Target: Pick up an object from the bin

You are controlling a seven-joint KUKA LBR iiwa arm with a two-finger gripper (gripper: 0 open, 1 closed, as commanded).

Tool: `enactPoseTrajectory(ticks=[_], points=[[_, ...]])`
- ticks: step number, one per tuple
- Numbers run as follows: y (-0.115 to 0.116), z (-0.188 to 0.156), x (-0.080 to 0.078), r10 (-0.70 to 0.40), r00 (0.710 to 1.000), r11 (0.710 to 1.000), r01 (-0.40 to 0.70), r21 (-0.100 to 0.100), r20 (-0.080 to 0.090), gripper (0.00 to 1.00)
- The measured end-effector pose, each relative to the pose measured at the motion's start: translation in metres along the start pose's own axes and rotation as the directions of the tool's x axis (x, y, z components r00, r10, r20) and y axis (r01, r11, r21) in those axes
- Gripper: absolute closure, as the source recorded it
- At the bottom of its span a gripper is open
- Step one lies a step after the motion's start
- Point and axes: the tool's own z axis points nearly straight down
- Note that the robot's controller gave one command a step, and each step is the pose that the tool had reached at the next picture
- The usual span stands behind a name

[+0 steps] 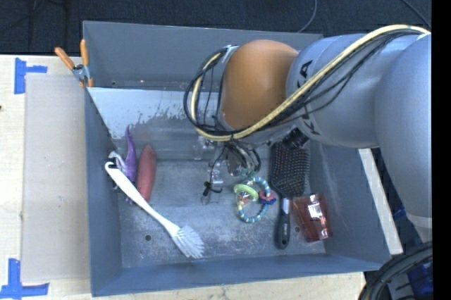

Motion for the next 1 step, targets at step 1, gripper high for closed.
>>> enactPoseTrajectory(ticks=[1], points=[[-0.0011,-0.0048,-0.0016,0.005,1.0,1.0,-0.005,-0.001,0.007,1.0]])
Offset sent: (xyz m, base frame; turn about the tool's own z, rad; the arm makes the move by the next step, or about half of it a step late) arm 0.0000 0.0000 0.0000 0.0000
